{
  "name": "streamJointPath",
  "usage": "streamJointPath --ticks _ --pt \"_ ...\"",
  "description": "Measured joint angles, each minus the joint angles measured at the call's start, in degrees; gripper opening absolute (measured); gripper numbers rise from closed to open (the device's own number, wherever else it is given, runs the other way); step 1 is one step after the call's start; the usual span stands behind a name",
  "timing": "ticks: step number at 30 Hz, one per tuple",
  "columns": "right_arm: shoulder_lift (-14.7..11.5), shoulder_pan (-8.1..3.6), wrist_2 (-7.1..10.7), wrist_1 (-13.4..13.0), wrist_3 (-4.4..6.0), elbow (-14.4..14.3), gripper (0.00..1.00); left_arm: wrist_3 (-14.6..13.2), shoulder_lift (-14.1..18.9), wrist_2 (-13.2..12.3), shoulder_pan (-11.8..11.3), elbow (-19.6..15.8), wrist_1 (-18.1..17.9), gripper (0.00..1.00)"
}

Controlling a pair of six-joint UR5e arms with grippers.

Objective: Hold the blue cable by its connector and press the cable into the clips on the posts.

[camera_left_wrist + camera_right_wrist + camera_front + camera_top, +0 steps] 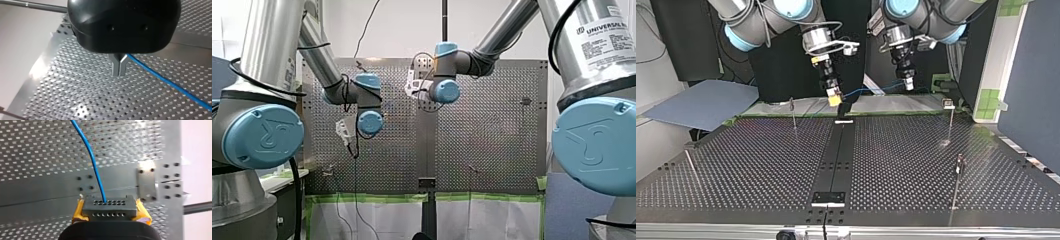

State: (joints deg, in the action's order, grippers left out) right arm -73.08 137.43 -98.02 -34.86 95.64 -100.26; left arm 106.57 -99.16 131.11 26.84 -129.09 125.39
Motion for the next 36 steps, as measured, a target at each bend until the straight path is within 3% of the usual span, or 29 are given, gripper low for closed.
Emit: streamJointPath --ticks 7,17,26,36 --pt "-1.5 -0.09 0.07 0.2 0.0 0.2 0.0 0.0 3.3 0.6 -1.5 3.2 3.3 0.0" --pt "2.4 -0.22 1.24 0.5 0.04 1.9 0.0 0.0 8.4 2.3 -3.5 8.2 8.4 0.0" --pt "3.2 -1.03 1.87 0.8 1.03 4.9 0.0 0.0 12.9 2.4 -5.5 12.5 12.9 0.0" --pt "3.2 -0.81 4.23 4.1 1.31 9.5 0.0 -1.2 18.3 2.3 -7.8 14.9 18.3 0.0"
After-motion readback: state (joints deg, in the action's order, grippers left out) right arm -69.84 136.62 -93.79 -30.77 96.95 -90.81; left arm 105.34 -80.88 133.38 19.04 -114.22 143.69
